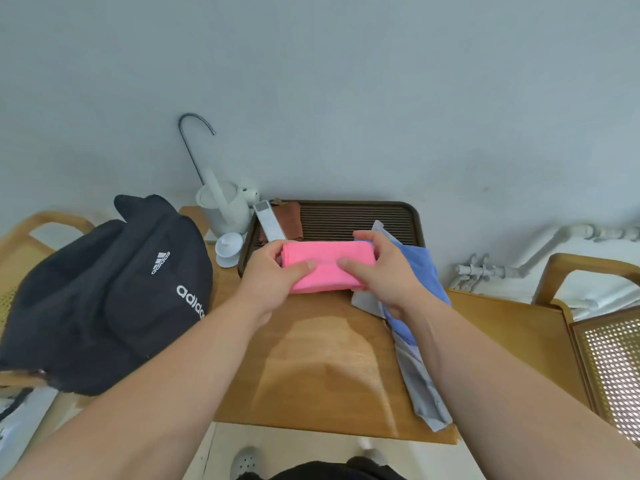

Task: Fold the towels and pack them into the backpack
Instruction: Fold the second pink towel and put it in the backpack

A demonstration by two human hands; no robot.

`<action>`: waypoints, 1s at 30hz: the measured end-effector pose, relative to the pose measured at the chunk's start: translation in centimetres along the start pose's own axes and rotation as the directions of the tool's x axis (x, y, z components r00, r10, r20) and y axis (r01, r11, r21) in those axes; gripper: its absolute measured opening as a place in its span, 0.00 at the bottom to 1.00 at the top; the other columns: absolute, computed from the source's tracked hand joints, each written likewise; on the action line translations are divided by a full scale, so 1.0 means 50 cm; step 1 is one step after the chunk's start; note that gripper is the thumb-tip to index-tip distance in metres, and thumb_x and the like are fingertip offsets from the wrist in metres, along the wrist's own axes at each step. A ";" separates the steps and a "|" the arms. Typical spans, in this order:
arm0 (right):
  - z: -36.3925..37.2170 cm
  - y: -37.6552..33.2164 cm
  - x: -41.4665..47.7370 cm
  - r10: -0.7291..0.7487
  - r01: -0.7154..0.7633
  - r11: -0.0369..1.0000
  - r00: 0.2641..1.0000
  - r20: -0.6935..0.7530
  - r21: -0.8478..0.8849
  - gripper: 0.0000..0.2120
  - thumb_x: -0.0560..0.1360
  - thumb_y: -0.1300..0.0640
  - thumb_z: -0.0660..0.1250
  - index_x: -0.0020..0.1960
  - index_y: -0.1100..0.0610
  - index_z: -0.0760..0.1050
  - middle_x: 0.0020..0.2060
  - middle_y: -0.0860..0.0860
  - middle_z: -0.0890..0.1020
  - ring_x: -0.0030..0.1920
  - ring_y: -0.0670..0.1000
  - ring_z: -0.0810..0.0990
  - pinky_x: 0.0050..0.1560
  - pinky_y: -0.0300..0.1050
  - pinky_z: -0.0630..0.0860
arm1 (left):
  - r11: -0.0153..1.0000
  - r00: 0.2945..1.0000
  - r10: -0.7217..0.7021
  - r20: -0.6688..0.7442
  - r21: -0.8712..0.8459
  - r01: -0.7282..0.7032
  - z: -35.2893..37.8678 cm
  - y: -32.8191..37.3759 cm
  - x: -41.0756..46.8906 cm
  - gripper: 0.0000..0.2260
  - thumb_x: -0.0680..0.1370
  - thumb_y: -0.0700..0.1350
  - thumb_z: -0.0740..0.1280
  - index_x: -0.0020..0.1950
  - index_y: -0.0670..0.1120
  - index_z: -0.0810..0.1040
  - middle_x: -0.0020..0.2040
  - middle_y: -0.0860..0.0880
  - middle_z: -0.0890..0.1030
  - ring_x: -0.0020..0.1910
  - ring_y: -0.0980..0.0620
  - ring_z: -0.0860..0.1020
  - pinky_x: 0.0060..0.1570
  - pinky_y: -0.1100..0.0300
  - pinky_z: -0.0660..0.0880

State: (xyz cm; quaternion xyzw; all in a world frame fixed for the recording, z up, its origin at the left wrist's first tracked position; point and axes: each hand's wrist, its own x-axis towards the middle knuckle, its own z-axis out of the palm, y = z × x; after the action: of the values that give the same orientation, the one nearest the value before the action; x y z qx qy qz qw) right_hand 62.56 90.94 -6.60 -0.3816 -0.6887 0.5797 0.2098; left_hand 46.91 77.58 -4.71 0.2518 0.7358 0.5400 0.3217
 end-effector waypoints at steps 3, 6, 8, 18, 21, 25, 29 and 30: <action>0.059 -0.040 -0.007 0.008 -0.003 0.992 0.999 -0.037 0.124 0.24 0.72 0.52 0.78 0.65 0.46 0.74 0.58 0.49 0.78 0.56 0.51 0.81 0.44 0.46 0.83 | 0.999 0.999 0.051 0.019 -0.004 -0.051 -0.065 0.011 0.009 0.14 0.72 0.41 0.78 0.55 0.48 0.82 0.50 0.50 0.86 0.50 0.51 0.84 0.52 0.52 0.82; 0.136 -0.084 -0.019 0.003 0.014 0.976 0.997 -0.078 0.217 0.22 0.73 0.57 0.77 0.64 0.49 0.76 0.57 0.53 0.80 0.51 0.52 0.84 0.39 0.46 0.83 | 0.990 0.990 0.136 0.031 0.043 -0.137 -0.151 0.026 0.013 0.14 0.72 0.42 0.79 0.55 0.48 0.82 0.49 0.51 0.85 0.49 0.53 0.84 0.49 0.56 0.82; 0.192 -0.114 -0.028 0.012 0.017 0.965 0.994 -0.111 0.260 0.21 0.73 0.58 0.77 0.63 0.49 0.76 0.57 0.53 0.81 0.52 0.54 0.85 0.42 0.52 0.84 | 0.974 0.980 0.194 0.038 0.110 -0.197 -0.212 0.035 0.018 0.14 0.71 0.44 0.79 0.55 0.50 0.82 0.49 0.53 0.84 0.48 0.55 0.83 0.50 0.53 0.82; 0.419 -0.254 -0.054 -0.032 0.087 0.943 0.985 -0.172 0.322 0.20 0.74 0.58 0.75 0.64 0.51 0.75 0.55 0.52 0.82 0.45 0.45 0.84 0.35 0.43 0.79 | 0.899 0.924 0.379 0.045 0.220 -0.379 -0.481 0.076 0.021 0.19 0.67 0.55 0.78 0.56 0.54 0.81 0.50 0.56 0.83 0.50 0.56 0.82 0.52 0.49 0.81; 0.465 -0.294 -0.042 -0.053 0.093 0.950 0.989 -0.140 0.299 0.20 0.75 0.55 0.75 0.65 0.50 0.75 0.56 0.52 0.82 0.44 0.47 0.85 0.34 0.45 0.79 | 0.931 0.939 0.345 0.003 0.128 -0.342 -0.543 0.093 0.032 0.18 0.70 0.47 0.80 0.58 0.54 0.81 0.51 0.56 0.83 0.48 0.60 0.82 0.48 0.59 0.80; 0.526 -0.340 -0.009 -0.116 0.124 0.965 0.992 -0.046 0.232 0.22 0.76 0.55 0.73 0.68 0.47 0.72 0.57 0.54 0.80 0.47 0.51 0.83 0.36 0.45 0.80 | 0.959 0.958 0.283 -0.032 0.032 -0.282 -0.631 0.085 0.061 0.15 0.72 0.42 0.78 0.56 0.53 0.81 0.48 0.54 0.85 0.45 0.61 0.82 0.43 0.65 0.78; 0.583 -0.373 0.014 -0.239 0.230 0.968 0.968 0.083 0.104 0.22 0.77 0.57 0.71 0.65 0.40 0.71 0.57 0.50 0.77 0.45 0.52 0.83 0.41 0.50 0.83 | 0.983 0.980 0.181 -0.079 0.058 -0.177 -0.713 0.043 0.067 0.13 0.73 0.43 0.77 0.53 0.56 0.81 0.46 0.55 0.85 0.45 0.59 0.82 0.43 0.65 0.78; 0.596 -0.378 0.020 -0.284 0.281 0.959 0.953 0.103 0.038 0.20 0.77 0.57 0.70 0.63 0.39 0.71 0.57 0.49 0.77 0.44 0.53 0.83 0.44 0.53 0.83 | 0.986 0.985 0.155 -0.076 0.071 -0.149 -0.729 0.035 0.064 0.13 0.74 0.43 0.76 0.55 0.55 0.80 0.48 0.54 0.85 0.47 0.58 0.82 0.42 0.64 0.78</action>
State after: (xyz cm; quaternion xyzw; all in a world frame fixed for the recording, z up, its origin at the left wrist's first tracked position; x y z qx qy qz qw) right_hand 34.81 71.99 4.22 -0.2449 -0.7397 0.5715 0.2575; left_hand 17.66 57.34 3.94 0.2954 0.7440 0.5487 0.2411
